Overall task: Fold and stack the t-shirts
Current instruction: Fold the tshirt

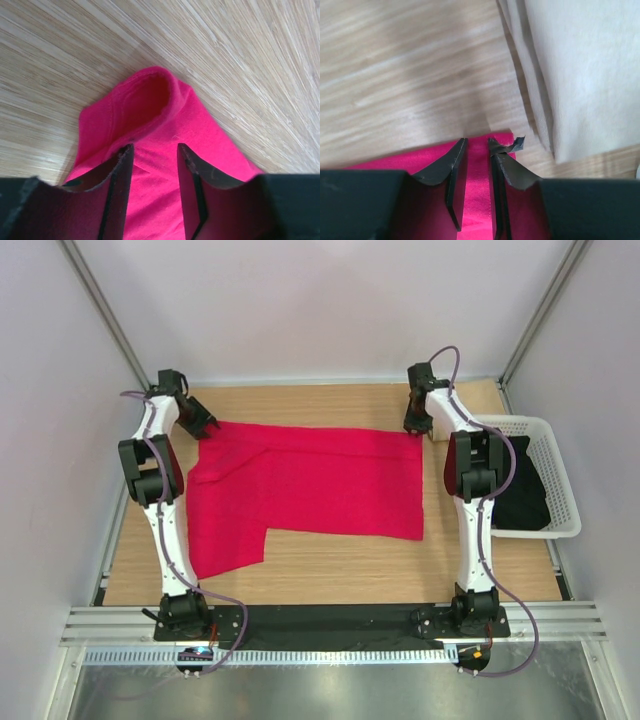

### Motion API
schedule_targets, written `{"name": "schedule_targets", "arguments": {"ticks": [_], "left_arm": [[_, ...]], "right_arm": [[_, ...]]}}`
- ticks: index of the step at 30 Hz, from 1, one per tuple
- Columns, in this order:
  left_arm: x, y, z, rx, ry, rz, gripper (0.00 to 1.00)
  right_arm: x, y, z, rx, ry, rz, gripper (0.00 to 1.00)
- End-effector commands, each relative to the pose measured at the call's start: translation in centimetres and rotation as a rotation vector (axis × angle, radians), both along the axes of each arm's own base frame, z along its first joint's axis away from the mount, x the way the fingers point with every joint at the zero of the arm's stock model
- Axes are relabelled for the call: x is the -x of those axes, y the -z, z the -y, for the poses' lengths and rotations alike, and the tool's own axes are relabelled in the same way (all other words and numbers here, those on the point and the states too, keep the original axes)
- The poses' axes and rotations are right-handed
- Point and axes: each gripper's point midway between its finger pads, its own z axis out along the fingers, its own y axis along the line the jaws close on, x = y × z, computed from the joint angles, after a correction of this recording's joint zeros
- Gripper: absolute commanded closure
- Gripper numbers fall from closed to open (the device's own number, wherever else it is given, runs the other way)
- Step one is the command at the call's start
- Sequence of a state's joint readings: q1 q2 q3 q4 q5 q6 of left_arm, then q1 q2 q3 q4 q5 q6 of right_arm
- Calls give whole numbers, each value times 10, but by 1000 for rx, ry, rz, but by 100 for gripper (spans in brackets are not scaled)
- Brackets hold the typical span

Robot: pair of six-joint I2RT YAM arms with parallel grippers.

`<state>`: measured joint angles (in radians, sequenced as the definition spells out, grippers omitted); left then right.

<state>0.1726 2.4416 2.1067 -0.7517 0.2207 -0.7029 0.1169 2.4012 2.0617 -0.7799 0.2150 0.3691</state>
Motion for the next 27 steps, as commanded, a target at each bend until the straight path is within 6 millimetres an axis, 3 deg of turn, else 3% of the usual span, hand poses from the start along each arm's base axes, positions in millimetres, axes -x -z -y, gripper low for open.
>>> {"name": "schedule_targets", "arguments": {"ticks": [1, 4, 6, 8, 9, 11, 12, 16, 17, 18, 20, 21, 22, 23, 24, 25, 26, 27], "left_arm": [[15, 22, -22, -58, 4, -80, 56], [11, 1, -19, -62, 33, -41, 51], [9, -25, -19, -82, 48, -1, 47], [15, -45, -26, -152, 53, 1, 37], [17, -70, -25, -184, 62, 39, 35], [31, -83, -32, -260, 75, 22, 34], [38, -92, -33, -287, 82, 23, 34], [76, -136, -33, -443, 133, 56, 37], [92, -122, -31, -487, 158, 3, 37], [98, -125, -31, -517, 186, 2, 38], [114, -132, -20, -534, 220, 14, 44], [128, -116, -16, -535, 242, -28, 46], [135, -113, -12, -539, 254, -37, 49], [149, -106, -4, -557, 279, -66, 51], [156, -102, -1, -573, 297, -83, 53], [162, -99, -4, -587, 297, -100, 55], [172, -91, 15, -605, 355, -110, 57], [173, -89, 18, -618, 362, -103, 59]], "right_arm": [[-11, 15, 11, 47, 17, -8, 71], [-15, 4, 2, 30, -11, 12, 69], [-19, -16, -5, 19, -24, 48, 67], [-19, -32, -15, 10, -34, 66, 64], [-22, -49, -19, 3, -28, 97, 61], [-15, -62, -22, 18, -20, 79, 52], [-17, -78, -24, 17, -17, 103, 51], [-2, -109, -30, 19, -28, 111, 45], [2, -116, -35, 6, -41, 115, 45], [7, -117, -39, -3, -55, 108, 45], [17, -138, -48, -25, -94, 134, 45], [28, -134, -63, -41, -132, 109, 45], [35, -138, -71, -56, -158, 108, 45], [46, -155, -89, -84, -205, 140, 44], [62, -146, -95, -88, -223, 103, 45], [71, -166, -105, -111, -249, 153, 44], [90, -153, -112, -135, -269, 113, 44], [101, -155, -127, -155, -302, 117, 44]]}}
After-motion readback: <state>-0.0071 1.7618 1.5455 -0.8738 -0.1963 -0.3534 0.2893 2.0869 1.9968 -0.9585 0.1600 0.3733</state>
